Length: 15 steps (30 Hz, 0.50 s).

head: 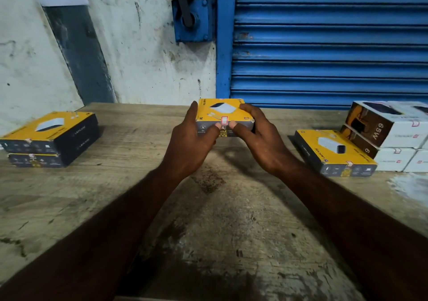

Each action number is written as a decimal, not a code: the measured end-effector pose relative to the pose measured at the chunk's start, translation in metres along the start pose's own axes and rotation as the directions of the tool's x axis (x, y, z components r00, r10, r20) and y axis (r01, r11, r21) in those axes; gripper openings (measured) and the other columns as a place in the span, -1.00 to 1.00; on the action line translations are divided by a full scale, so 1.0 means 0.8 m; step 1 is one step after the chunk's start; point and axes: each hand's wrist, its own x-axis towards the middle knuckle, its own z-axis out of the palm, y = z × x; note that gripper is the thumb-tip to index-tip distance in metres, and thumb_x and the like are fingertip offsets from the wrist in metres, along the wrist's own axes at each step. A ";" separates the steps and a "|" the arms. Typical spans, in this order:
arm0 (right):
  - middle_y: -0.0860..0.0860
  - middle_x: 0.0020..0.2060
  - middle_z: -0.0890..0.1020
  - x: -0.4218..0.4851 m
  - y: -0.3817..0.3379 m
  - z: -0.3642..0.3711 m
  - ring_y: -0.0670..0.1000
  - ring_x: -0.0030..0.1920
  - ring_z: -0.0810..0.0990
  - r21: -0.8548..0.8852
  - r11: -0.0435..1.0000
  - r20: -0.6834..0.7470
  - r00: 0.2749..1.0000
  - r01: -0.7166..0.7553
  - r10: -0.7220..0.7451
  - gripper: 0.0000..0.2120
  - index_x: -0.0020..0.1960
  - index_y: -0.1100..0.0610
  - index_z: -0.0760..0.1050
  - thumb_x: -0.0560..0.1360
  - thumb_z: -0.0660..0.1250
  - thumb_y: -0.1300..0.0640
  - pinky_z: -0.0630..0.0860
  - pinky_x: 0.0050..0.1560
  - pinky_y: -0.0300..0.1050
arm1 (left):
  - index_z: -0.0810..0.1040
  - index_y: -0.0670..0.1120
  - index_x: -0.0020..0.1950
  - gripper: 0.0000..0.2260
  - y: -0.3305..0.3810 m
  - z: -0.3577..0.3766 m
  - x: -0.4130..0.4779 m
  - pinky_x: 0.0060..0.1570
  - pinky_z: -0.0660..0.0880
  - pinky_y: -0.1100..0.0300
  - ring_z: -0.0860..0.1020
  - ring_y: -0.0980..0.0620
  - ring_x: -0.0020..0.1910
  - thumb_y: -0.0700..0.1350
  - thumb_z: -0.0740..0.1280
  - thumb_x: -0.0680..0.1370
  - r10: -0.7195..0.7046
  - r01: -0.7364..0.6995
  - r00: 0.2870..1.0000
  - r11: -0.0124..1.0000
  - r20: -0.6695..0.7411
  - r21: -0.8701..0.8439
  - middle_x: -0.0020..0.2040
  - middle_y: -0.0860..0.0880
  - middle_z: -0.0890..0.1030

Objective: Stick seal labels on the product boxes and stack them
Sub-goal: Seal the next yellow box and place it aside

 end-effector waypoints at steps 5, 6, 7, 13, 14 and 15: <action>-0.21 0.04 0.59 0.000 -0.002 0.005 -0.37 -0.02 0.57 -0.060 0.998 -0.058 0.998 0.023 -0.026 -0.40 0.46 0.04 0.34 0.52 0.42 -0.15 0.47 -0.03 -0.48 | 0.11 -0.08 0.64 -0.28 0.003 -0.001 -0.002 0.09 0.63 -0.11 0.64 -0.09 0.10 -0.02 0.34 0.55 0.023 -0.022 0.999 1.000 0.028 -0.019 0.22 -0.09 0.53; -0.25 0.01 0.59 0.000 -0.002 0.005 -0.39 -0.04 0.57 -0.063 0.998 -0.068 0.997 0.026 -0.031 -0.41 0.46 0.04 0.35 0.52 0.42 -0.15 0.47 -0.04 -0.49 | 0.10 -0.08 0.64 -0.34 0.002 -0.001 -0.002 0.10 0.63 -0.10 0.63 -0.11 0.12 -0.12 0.32 0.61 0.020 -0.019 0.999 0.999 0.035 -0.049 0.27 -0.14 0.52; -0.27 0.00 0.58 0.001 -0.002 0.004 -0.39 -0.05 0.57 -0.059 0.998 -0.074 0.997 0.026 -0.031 -0.42 0.45 0.04 0.36 0.53 0.42 -0.13 0.48 -0.03 -0.47 | 0.09 -0.09 0.64 -0.39 0.001 -0.001 -0.002 0.11 0.63 -0.07 0.61 -0.12 0.15 -0.20 0.28 0.64 0.017 -0.013 0.999 0.997 0.045 -0.072 0.30 -0.17 0.50; -0.25 0.01 0.57 0.003 0.003 0.004 -0.33 -0.03 0.59 -0.016 0.999 -0.028 0.999 0.031 -0.031 -0.47 0.49 0.06 0.31 0.59 0.39 0.01 0.52 0.06 -0.39 | 0.12 -0.09 0.64 -0.22 0.005 0.002 -0.003 0.01 0.66 0.05 0.63 0.05 0.07 0.08 0.36 0.49 0.008 -0.004 1.000 0.988 0.026 -0.152 0.11 0.03 0.58; -0.25 0.02 0.57 0.002 0.003 0.004 -0.33 -0.03 0.59 -0.008 0.999 -0.031 0.999 0.032 -0.033 -0.46 0.49 0.06 0.31 0.58 0.39 0.00 0.51 0.04 -0.41 | 0.12 -0.08 0.64 -0.20 0.005 0.002 -0.003 0.00 0.66 0.06 0.63 0.08 0.06 0.10 0.35 0.47 0.009 -0.004 1.000 0.988 0.027 -0.154 0.09 0.09 0.58; -0.26 0.02 0.58 0.002 0.003 0.005 -0.35 -0.04 0.59 0.000 0.999 -0.037 0.999 0.036 -0.036 -0.45 0.48 0.05 0.31 0.57 0.40 -0.04 0.49 0.00 -0.45 | 0.12 -0.07 0.64 -0.22 0.004 0.002 -0.003 0.00 0.65 0.07 0.63 0.09 0.04 0.08 0.36 0.49 0.011 -0.006 0.999 0.988 0.032 -0.155 0.08 0.13 0.58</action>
